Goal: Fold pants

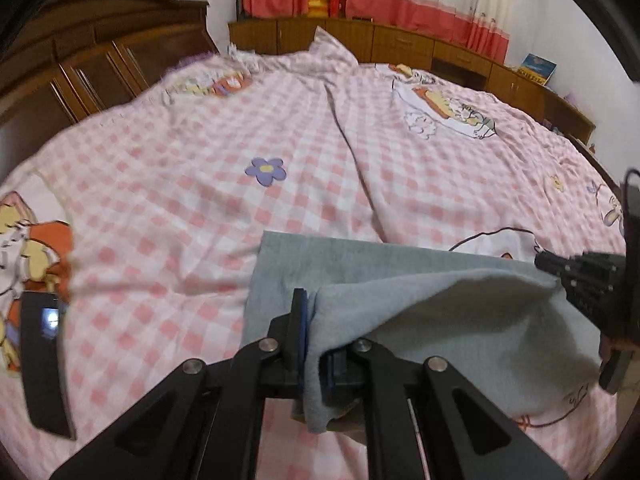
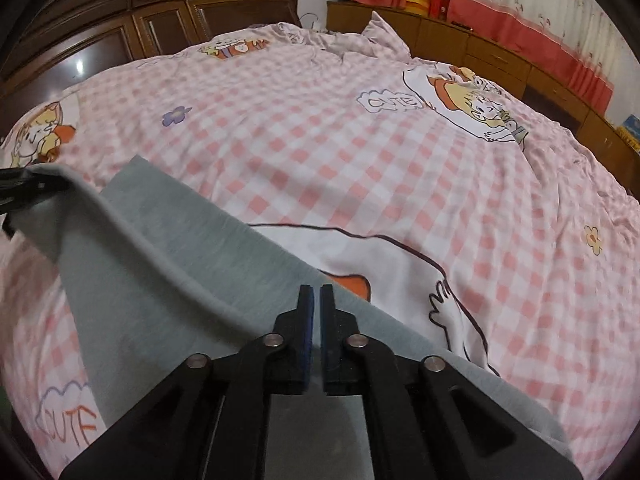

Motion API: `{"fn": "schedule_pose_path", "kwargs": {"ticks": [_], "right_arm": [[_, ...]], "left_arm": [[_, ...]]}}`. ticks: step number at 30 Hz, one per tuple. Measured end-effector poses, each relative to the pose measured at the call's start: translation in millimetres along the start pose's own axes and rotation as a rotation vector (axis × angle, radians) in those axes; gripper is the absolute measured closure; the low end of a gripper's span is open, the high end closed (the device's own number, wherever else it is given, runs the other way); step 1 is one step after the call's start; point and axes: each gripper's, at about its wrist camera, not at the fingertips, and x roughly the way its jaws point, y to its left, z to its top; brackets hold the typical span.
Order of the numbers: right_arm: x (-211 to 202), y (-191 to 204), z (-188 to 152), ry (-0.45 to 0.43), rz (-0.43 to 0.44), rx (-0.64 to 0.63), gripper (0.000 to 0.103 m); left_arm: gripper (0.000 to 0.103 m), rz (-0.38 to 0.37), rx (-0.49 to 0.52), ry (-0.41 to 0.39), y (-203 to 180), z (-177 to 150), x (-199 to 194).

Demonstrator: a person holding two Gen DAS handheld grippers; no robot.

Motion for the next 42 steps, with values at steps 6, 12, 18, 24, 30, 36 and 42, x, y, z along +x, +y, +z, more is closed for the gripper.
{"fn": "schedule_pose_path", "kwargs": {"ticks": [6,12,18,24,30,36,42], "right_arm": [[-16,-9,-8,0.023,0.061,-0.073,0.054],[5,6,-10,0.092,0.063,-0.225,0.053],[19,11,-14,0.146,0.088,-0.293,0.086],[-21,3,-11,0.013,0.044,-0.213,0.100],[17,-6,6,0.063,0.004,-0.134,0.100],[71,4,-13,0.133,-0.083,-0.144,0.100],[75,10,-22,0.104,-0.136,-0.180,0.098]], "left_arm": [[0.096,0.006,0.006,0.061,4,-6,32],[0.096,0.008,0.008,0.049,6,-13,31],[0.096,0.000,0.025,-0.025,0,-19,-2],[0.096,-0.020,0.010,-0.081,-2,-15,-33],[0.096,-0.016,0.032,-0.001,-2,10,-1],[0.089,0.016,0.050,0.137,4,26,74],[0.084,0.210,0.119,0.114,15,35,102]]}}
